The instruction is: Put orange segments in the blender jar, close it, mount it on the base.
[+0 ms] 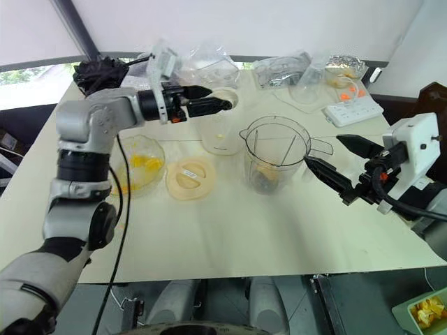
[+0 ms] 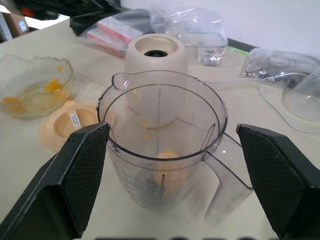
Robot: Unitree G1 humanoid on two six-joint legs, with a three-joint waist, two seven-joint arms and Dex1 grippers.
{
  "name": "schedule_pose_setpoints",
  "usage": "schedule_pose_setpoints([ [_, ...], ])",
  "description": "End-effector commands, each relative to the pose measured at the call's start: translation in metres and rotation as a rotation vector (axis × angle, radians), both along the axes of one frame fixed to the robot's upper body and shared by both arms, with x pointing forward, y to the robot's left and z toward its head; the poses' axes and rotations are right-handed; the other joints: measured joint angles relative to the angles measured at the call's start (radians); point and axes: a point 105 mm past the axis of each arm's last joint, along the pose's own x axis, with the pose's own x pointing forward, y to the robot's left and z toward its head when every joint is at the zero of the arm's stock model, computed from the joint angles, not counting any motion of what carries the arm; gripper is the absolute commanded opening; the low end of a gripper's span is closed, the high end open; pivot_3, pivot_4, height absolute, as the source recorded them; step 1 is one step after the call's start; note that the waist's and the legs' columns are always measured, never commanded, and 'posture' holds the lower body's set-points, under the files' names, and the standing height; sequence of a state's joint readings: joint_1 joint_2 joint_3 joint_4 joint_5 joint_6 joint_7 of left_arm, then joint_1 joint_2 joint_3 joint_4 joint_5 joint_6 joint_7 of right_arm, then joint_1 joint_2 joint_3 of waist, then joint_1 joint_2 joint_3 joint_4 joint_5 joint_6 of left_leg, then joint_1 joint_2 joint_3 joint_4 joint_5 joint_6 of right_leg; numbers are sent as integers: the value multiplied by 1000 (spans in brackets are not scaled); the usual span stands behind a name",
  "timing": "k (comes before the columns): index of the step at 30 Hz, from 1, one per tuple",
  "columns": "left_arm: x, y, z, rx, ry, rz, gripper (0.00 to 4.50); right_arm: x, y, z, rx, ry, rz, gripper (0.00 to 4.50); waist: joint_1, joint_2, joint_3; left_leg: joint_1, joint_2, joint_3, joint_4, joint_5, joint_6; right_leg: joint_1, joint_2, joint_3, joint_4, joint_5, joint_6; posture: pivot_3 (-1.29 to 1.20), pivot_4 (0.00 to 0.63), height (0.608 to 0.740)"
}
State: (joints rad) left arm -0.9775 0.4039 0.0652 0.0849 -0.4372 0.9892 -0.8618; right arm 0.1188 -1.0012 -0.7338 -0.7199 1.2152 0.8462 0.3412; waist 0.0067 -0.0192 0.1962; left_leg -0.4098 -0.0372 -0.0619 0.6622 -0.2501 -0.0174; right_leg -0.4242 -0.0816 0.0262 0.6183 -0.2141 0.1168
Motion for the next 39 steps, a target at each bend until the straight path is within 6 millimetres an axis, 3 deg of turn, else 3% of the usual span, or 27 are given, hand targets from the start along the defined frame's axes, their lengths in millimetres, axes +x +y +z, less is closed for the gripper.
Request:
schedule_pose_setpoints([
  [1,-21,0,10,32,-95,1,4423,-4,-27,13,-13,-38,-56,4253,10,0,0,0,0,0,0,0,0,0,0,0,0,0,0,0,150,740],
  [3,-30,0,-5,67,-97,-11,4423,-5,-47,15,-3,-51,-112,4253,29,-1,0,0,-1,0,1,0,0,3,0,-1,-2,0,0,0,150,740],
  [7,-53,16,-63,187,-51,-46,4423,7,-91,14,48,-92,-352,4253,12,2,-2,3,0,2,1,0,0,5,0,2,-3,-1,-3,0,150,740],
  [12,-71,18,-88,203,5,-48,4423,5,-125,0,36,-93,-544,4253,8,2,-1,1,0,2,1,0,0,4,0,0,-3,-1,-5,0,150,740],
  [18,-79,9,-94,176,28,-18,4423,12,-157,-31,-28,-1,-748,4253,4,2,-2,2,0,2,1,0,0,4,0,1,-4,-1,-4,0,150,740],
  [26,-82,14,-98,201,18,28,4423,17,-160,-72,-53,89,-799,4253,5,6,-3,2,1,3,1,0,0,4,2,0,-2,-1,-5,0,150,740],
  [33,-79,15,-99,198,14,75,4423,10,-166,-93,-84,156,-832,4253,5,6,-4,2,0,3,1,0,0,4,1,0,-3,-1,-4,0,150,740],
  [39,-73,16,-98,221,-10,90,4423,11,-174,-100,-93,178,-847,4253,3,6,-4,2,0,3,1,0,0,4,1,0,-3,-1,-4,0,150,740],
])
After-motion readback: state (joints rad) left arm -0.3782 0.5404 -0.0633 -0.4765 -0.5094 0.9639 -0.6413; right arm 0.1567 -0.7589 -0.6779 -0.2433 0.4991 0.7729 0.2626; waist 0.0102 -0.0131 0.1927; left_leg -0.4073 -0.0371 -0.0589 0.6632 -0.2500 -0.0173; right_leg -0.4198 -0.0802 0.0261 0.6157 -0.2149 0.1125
